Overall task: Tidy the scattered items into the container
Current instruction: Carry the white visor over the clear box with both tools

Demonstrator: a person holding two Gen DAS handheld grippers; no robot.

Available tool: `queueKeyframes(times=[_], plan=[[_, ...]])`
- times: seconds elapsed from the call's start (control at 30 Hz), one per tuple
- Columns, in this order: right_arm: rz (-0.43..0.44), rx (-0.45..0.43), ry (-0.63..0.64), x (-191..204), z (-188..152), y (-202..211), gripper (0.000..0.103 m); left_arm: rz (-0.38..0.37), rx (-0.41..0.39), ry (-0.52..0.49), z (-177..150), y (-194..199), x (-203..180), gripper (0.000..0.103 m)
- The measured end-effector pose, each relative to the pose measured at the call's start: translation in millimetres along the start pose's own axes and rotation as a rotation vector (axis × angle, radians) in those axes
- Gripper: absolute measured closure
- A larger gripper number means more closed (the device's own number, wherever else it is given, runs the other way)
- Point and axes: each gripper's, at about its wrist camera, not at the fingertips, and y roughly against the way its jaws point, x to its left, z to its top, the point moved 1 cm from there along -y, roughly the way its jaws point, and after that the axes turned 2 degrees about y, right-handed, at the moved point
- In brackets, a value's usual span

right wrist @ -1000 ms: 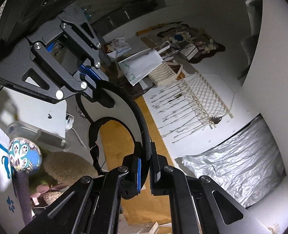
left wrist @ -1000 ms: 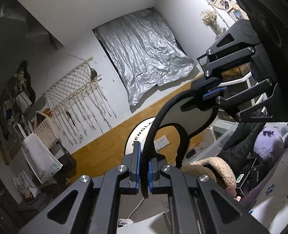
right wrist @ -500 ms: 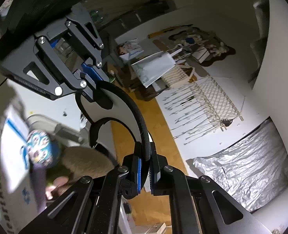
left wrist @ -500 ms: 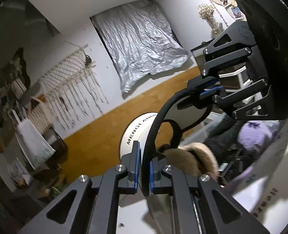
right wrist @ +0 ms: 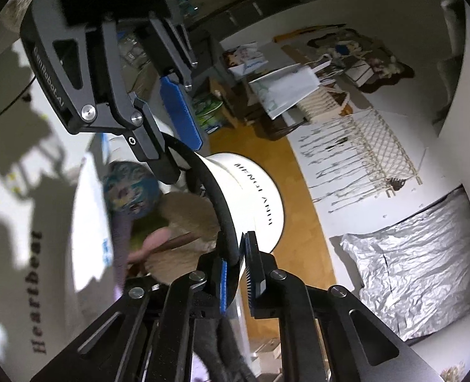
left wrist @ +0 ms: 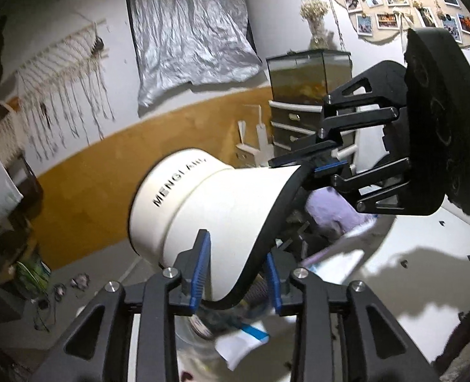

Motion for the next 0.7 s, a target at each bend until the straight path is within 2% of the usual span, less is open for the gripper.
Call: queueKeyframes(times=[0.13,0.2,0.27,0.33,0.4,0.5,0.7], plan=[[0.010,0.032,0.015,19.1,-2.4,1.1,0.090,-0.034,0.063,0.048,-7.6,-8.3,-4.4,0.066],[0.023,0.047,0.004,24.1,-4.5,2.5,0.085,-0.045,0.082,0.069,-9.4,-11.7,-6.0,0.064],[0.055,0.070,-0.017,27.3,-6.9,4.5,0.066,-0.059,0.090,0.096,-8.0,-12.5,-5.4,0.063],[0.083,0.084,-0.038,28.2,-10.0,9.3,0.055,-0.085,0.106,0.137,-6.1,-13.1,-0.1,0.062],[0.108,0.098,-0.062,28.3,-13.4,15.8,0.055,-0.111,0.122,0.179,-4.2,-13.7,5.3,0.061],[0.156,0.105,-0.208,8.6,-18.1,30.1,0.055,-0.143,0.145,0.208,-5.7,-12.7,9.1,0.061],[0.142,0.112,-0.569,-41.8,-26.0,36.8,0.055,-0.148,0.176,0.210,-13.4,-7.0,7.4,0.061]])
